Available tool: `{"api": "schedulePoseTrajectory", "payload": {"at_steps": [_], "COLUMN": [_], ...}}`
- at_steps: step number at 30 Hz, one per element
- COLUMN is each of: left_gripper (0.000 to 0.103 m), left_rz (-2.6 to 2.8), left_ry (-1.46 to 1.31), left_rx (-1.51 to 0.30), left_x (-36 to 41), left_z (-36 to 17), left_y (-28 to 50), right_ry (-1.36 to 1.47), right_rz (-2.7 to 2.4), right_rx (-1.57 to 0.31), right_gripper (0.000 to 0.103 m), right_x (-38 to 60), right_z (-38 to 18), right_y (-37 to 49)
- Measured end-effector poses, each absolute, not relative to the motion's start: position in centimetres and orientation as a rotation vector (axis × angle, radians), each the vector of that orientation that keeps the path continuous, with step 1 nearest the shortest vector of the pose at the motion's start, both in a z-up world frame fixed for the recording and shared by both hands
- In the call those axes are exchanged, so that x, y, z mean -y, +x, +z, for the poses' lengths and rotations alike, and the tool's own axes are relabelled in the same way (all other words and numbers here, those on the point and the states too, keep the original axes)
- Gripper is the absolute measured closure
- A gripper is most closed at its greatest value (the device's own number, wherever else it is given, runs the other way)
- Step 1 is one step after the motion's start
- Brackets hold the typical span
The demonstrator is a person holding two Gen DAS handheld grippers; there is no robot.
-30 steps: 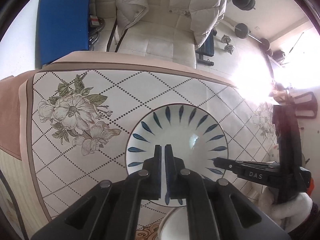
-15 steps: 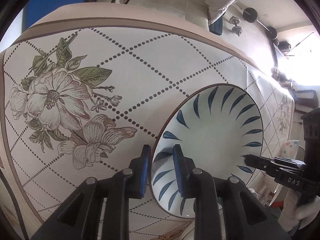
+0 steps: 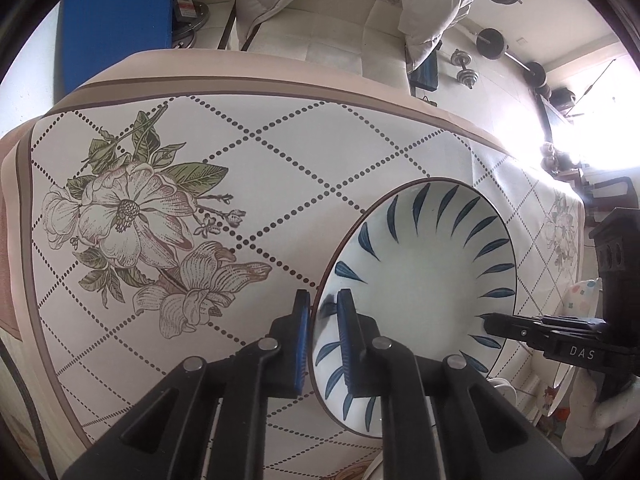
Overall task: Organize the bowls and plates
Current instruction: 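Lift the blue-striped plate and carry it toward the plate stack, then lower the blue-striped plate onto the pink-rose plate stack with both tools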
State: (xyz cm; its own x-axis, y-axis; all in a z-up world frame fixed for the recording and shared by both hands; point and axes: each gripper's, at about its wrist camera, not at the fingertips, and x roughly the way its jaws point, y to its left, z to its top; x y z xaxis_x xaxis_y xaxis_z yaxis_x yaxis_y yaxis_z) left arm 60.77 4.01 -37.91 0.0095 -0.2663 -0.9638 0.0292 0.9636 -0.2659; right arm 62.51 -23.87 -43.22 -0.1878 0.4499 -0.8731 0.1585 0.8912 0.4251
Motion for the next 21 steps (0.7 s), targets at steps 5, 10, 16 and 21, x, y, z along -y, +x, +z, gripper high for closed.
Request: {"api": "schedulePoseTrajectory", "payload": {"at_steps": [5, 10, 16, 21], "left_gripper": [0.092, 0.092, 0.092, 0.092], "left_rz": [-0.24, -0.25, -0.271, -0.286], "left_ry": [-0.182, -0.167, -0.161, -0.151], "left_rx": [-1.529, -1.504, -1.473, -1.451], "left_x": [-3.6, -3.0, -2.2, -1.1], "left_z": [-36.8, -35.4, -32.9, -30.8], "left_y": [60.5, 60.4, 59.2, 57.4], "right_ry": [0.466, 0.471, 0.474, 0.475], "right_rz": [0.283, 0.286, 0.294, 0.302], "right_rx": [-1.745, -1.721, -1.69, -1.667], "right_gripper": [0.094, 0.094, 0.094, 0.094], "right_x": [24.3, 25.2, 26.4, 27.3], "right_z": [-42.3, -40.8, -38.3, -36.1], "right_y": [62.2, 61.8, 60.5, 58.5]}}
